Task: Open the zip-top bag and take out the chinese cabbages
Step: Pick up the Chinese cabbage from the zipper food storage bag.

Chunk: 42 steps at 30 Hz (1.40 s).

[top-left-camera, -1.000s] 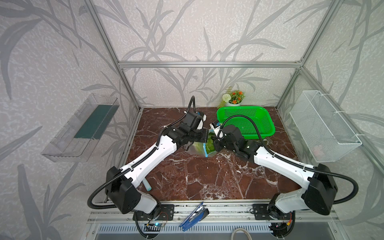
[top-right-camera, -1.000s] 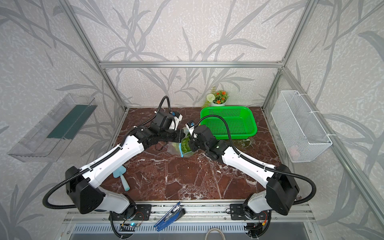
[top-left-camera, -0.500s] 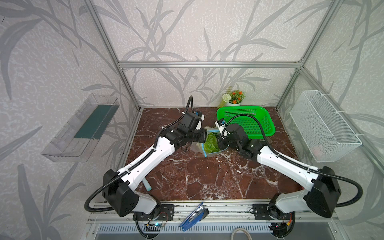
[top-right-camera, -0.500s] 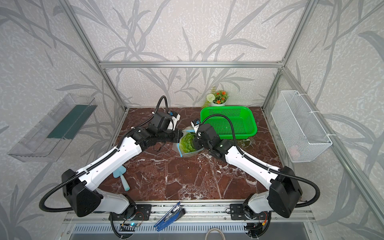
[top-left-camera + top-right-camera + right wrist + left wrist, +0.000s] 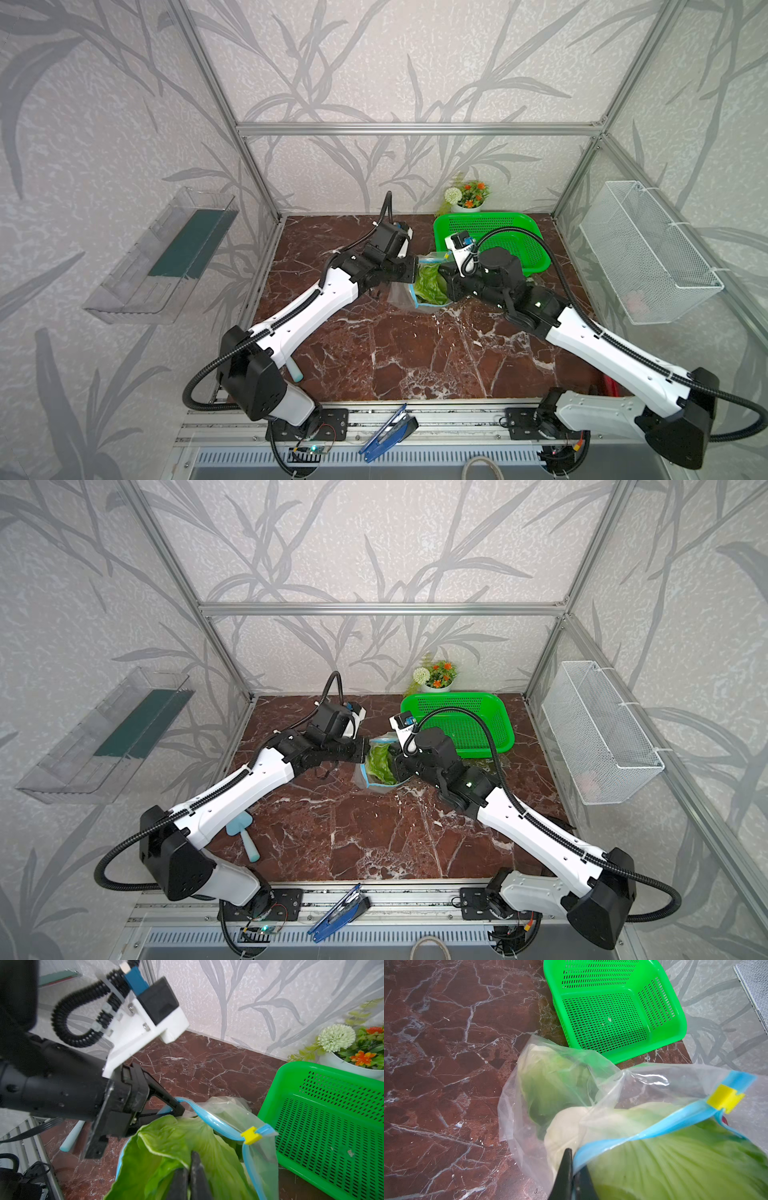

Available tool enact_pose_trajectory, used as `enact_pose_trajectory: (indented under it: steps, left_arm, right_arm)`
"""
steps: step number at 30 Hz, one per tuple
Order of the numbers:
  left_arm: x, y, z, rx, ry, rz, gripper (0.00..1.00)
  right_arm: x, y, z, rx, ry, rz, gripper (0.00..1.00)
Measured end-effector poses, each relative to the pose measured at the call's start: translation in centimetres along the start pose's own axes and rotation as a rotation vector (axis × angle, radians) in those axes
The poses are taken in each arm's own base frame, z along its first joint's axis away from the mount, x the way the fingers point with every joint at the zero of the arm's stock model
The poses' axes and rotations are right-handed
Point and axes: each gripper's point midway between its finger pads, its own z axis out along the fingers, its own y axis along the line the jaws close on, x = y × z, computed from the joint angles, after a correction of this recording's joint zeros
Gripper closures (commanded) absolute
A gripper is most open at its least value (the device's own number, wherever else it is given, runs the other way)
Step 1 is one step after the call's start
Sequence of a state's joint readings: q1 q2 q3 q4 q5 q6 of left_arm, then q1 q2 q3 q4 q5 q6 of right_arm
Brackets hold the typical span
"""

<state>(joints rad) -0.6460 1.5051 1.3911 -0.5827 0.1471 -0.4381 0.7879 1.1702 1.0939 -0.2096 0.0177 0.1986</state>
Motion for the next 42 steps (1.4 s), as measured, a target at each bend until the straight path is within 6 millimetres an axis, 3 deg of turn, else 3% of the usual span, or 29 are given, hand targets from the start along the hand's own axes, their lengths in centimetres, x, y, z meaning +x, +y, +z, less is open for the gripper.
enact_pose_trajectory:
  steps: [8,13,18,29,42]
  left_arm:
    - [-0.3,-0.3,0.0,0.009,-0.014,-0.003,1.0]
    - [-0.1,-0.9,0.0,0.03,-0.008,0.004,1.0]
    - [-0.2,-1.6,0.0,0.059,-0.012,0.008,1.0]
    - [0.0,-1.7,0.3,0.058,-0.015,0.014,1.0]
    - [-0.8,-2.2,-1.0,0.068,-0.076,0.02,1.0]
  right_arm:
    - [-1.6,1.8,-3.5,-0.057,-0.097,-0.03,1.0]
    - [-1.8,0.4,-5.0,0.013,-0.139,-0.047,1.0]
    - [-2.1,-0.6,-5.3,0.071,-0.189,-0.05,1.0]
    - [-3.5,-1.0,-5.7,0.098,-0.257,-0.063,1.0]
    - [-2.2,-3.2,-8.4,0.203,-0.308,-0.059,1.0]
